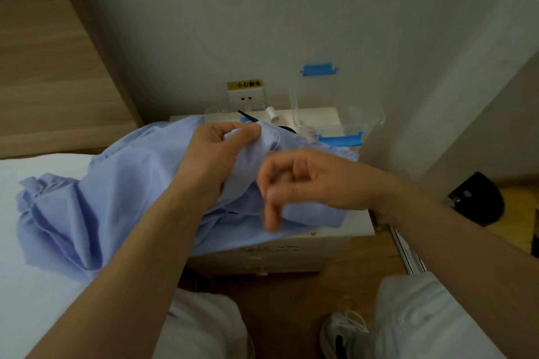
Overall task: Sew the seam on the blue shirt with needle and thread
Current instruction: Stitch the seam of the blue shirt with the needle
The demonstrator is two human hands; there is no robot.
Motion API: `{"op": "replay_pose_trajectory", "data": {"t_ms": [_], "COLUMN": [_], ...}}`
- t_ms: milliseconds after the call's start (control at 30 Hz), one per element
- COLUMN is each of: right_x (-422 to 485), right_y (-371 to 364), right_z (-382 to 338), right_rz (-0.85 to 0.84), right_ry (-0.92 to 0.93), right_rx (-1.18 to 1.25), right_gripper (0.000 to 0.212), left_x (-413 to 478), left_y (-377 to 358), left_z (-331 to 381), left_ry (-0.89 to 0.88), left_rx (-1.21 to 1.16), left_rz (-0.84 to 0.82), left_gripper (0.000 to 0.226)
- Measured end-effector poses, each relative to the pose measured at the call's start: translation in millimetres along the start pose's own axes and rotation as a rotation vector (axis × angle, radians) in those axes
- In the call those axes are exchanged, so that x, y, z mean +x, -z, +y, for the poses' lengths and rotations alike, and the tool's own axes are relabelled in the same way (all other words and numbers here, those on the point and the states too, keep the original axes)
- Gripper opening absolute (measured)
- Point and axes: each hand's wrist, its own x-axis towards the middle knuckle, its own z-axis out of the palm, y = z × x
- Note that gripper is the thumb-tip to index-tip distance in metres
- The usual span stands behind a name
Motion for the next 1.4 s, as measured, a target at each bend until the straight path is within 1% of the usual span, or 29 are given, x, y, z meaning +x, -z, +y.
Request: {"op": "replay_pose_trajectory", "data": {"t_ms": [67,100,133,167,200,233,333,367,400,433,500,667,833,933,967,1000,1100,1133,1167,1200,1233,1300,1333,1367,1400], "right_x": [-4,-5,-6,-7,-7,-7,-1,2,5,7,11,14,10,9,7,6,1,0,-1,-1,-1,-1,-1,-1,-2], "right_y": [1,0,-2,-3,-3,-2,1,2,2,3,3,2,3,4,5,5,3,4,4,5,6,11,13,14,14], "right_z": [0,1,0,0,-1,-2,-5,-4,-2,1,8,19,16,13,12,10,6,6,5,4,3,-1,-3,-4,-4], "right_rz": [-0.445,-0.617,-0.704,-0.704,-0.614,-0.443,0.276,0.49,0.653,0.762,0.872,0.975,1.047,1.061,1.033,0.967,0.64,0.569,0.553,0.594,0.677,0.839,0.874,0.86,0.813], "right_ry": [-0.216,-0.296,-0.351,-0.37,-0.349,-0.304,-0.138,-0.068,-0.012,0.023,0.049,0.058,0.114,0.15,0.162,0.17,0.122,0.095,0.084,0.094,0.113,0.118,0.098,0.063,0.02], "right_rx": [0.094,0.145,0.191,0.21,0.195,0.142,-0.045,-0.084,-0.125,-0.177,-0.282,-0.475,-0.578,-0.585,-0.58,-0.584,-0.588,-0.58,-0.568,-0.55,-0.508,-0.35,-0.277,-0.226,-0.203], "right_gripper": [0.015,0.017,0.018,0.018,0.018,0.017,0.009,0.005,0.005,0.01,0.018,0.01,0.013,0.014,0.014,0.013,0.008,0.007,0.008,0.009,0.011,0.015,0.022,0.028,0.029], "left_x": [4,4,5,5,4,4,3,3,4,3,3,-1,0,0,0,1,2,2,2,2,1,-1,-3,-5,-7], "left_y": [1,1,1,0,0,0,0,1,1,2,1,-5,-3,-3,-2,-2,-1,0,0,1,1,1,0,0,-1], "left_z": [-3,-3,-3,-3,-2,-2,-1,-2,-3,-3,-3,1,1,-1,-1,-1,-2,-2,-2,-2,-1,2,4,6,7], "left_ry": [0.016,0.024,0.029,0.031,0.032,0.029,0.013,0.01,0.005,0.003,-0.004,-0.037,-0.037,-0.025,-0.023,-0.025,-0.022,-0.026,-0.037,-0.053,-0.077,-0.143,-0.172,-0.195,-0.213], "left_rx": [0.015,0.013,0.013,0.016,0.016,0.011,-0.02,-0.014,-0.005,0.002,0.008,-0.019,0.003,0.005,0.003,0.006,0.011,0.017,0.02,0.02,0.024,0.058,0.074,0.083,0.085], "left_rz": [0.054,0.067,0.073,0.071,0.064,0.051,0.001,-0.007,-0.01,-0.014,-0.033,-0.097,-0.056,-0.033,-0.026,-0.022,-0.04,-0.046,-0.051,-0.057,-0.065,-0.1,-0.124,-0.15,-0.175], "left_gripper": [0.024,0.024,0.023,0.023,0.023,0.024,0.026,0.023,0.02,0.018,0.015,0.017,0.016,0.016,0.016,0.016,0.018,0.018,0.018,0.018,0.019,0.016,0.012,0.01,0.012]}}
